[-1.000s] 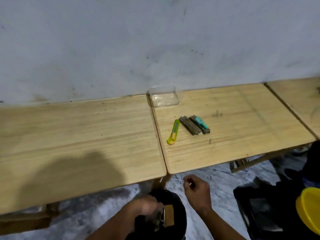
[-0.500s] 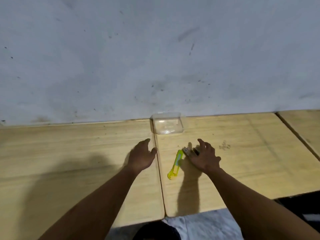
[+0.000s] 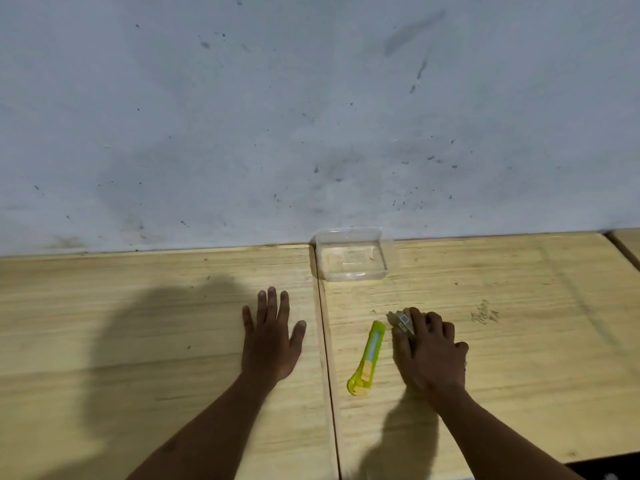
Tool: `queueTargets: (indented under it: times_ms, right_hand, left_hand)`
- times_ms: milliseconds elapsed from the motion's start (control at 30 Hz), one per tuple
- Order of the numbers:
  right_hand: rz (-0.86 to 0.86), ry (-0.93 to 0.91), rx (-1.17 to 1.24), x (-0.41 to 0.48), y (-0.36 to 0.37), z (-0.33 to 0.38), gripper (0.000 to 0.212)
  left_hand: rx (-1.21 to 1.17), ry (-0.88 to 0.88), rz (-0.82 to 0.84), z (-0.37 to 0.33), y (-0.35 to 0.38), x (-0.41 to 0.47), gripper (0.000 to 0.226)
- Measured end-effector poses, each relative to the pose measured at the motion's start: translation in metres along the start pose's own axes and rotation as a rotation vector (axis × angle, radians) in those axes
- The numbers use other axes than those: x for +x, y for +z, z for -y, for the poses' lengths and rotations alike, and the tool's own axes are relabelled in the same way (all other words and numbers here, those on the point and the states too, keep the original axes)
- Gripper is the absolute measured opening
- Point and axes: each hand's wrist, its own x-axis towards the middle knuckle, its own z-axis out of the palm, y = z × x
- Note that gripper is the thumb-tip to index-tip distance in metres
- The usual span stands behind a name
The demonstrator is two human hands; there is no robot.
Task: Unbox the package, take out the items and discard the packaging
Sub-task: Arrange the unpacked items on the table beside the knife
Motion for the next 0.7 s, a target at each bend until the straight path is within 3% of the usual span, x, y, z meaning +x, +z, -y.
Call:
queueTargets:
  times_ms: [367, 567, 700]
  right_hand:
    - [0.004, -0.063, 0.035, 0.019, -0.008, -0.006, 0.044]
    - [-0.211, -0.354, 0.131, 0.094, -0.054, 0.029, 0.042]
    - [-0.166, -0.601, 0.045, 0.149, -0.071, 0.067, 0.044]
  left_hand:
    - [-0.080, -0.018, 0.009, -0.001, -0.004, 0.004, 0.074]
    - [-0.751, -0.366, -0.056, -0.040, -0.043, 0.063, 0.058]
    - [-1.205, -0.560, -0.019, -0.078, -0.076, 0.104, 0.048]
